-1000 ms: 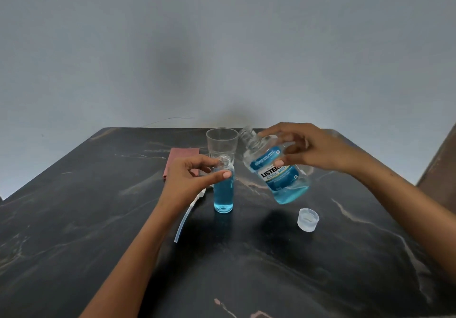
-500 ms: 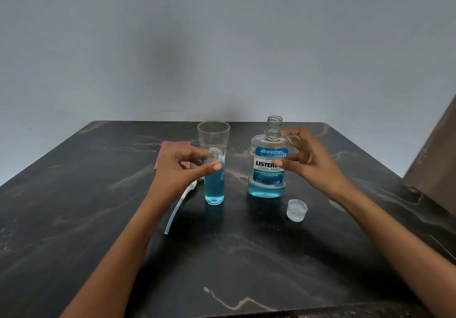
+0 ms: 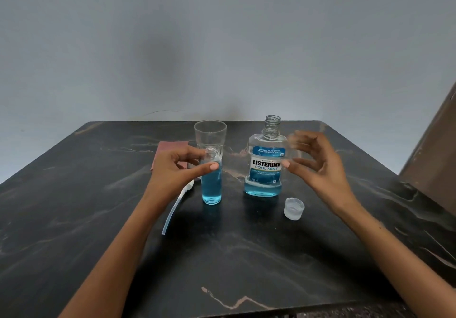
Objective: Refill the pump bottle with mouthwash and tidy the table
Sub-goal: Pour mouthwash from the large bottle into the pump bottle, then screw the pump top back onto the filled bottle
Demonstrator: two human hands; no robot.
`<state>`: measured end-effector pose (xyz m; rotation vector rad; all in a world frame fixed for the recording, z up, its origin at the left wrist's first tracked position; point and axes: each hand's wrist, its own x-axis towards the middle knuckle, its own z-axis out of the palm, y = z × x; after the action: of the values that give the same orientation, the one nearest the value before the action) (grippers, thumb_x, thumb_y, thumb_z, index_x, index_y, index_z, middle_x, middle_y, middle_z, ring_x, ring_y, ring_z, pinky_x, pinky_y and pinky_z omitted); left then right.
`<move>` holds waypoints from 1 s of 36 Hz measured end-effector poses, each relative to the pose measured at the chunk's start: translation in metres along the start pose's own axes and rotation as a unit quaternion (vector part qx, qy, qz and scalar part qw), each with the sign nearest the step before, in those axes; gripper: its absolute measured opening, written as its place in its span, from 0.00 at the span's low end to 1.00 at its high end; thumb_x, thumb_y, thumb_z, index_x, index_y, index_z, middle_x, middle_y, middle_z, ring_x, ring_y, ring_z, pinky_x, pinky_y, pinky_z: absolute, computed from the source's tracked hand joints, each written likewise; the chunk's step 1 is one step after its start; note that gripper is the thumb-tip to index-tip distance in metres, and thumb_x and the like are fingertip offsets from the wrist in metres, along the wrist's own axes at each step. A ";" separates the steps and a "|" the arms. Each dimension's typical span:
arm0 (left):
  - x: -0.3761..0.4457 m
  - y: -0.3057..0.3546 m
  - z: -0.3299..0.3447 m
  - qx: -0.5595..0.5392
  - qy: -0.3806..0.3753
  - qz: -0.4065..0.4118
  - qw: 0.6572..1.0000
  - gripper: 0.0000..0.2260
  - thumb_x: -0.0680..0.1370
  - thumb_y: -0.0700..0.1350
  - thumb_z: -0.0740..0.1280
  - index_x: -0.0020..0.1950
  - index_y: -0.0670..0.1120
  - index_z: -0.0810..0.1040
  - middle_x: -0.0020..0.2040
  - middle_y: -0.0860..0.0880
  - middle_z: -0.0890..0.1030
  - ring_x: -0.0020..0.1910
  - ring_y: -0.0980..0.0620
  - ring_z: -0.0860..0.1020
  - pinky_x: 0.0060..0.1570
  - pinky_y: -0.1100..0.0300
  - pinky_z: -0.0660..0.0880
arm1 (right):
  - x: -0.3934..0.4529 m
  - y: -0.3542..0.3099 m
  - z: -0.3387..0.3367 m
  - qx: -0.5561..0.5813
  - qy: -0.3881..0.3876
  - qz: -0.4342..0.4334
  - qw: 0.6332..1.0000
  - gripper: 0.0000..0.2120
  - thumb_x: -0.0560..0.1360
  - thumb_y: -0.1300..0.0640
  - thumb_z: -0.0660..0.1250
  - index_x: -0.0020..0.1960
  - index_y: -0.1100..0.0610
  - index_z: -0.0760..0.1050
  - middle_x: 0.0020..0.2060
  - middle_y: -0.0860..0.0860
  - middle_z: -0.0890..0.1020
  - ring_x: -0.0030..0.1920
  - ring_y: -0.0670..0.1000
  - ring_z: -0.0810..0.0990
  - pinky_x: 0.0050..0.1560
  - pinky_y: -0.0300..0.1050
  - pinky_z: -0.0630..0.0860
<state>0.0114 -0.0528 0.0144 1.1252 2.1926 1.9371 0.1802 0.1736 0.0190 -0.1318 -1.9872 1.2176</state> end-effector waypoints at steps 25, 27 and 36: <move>0.009 -0.027 -0.023 0.052 0.110 -0.132 0.984 0.06 0.71 0.49 0.74 0.40 0.47 0.83 0.39 0.46 0.85 0.38 0.53 0.80 0.52 0.53 0.78 | -0.011 -0.003 0.125 -0.103 -0.112 0.051 0.987 0.25 0.64 0.46 0.78 0.54 0.49 0.70 0.46 0.43 0.80 0.45 0.40 0.81 0.45 0.33 0.79; 0.010 -0.030 -0.025 0.084 0.093 -0.160 0.979 0.07 0.69 0.51 0.76 0.39 0.48 0.83 0.39 0.47 0.85 0.36 0.54 0.79 0.50 0.53 0.78 | -0.008 -0.001 0.124 -0.101 -0.115 0.047 0.987 0.23 0.64 0.47 0.78 0.52 0.47 0.69 0.43 0.41 0.79 0.43 0.39 0.80 0.41 0.29 0.77; 0.025 -0.025 -0.016 0.336 -0.069 -0.245 0.907 0.18 0.67 0.57 0.76 0.44 0.42 0.84 0.43 0.44 0.85 0.45 0.47 0.82 0.51 0.51 0.80 | -0.007 0.001 0.121 -0.108 -0.127 0.029 0.986 0.22 0.65 0.47 0.77 0.53 0.49 0.70 0.43 0.42 0.79 0.43 0.40 0.81 0.42 0.33 0.79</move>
<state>-0.0270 -0.0533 0.0071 0.5926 2.7766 0.8967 0.1043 0.0854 -0.0141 -0.1488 -2.3521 1.0959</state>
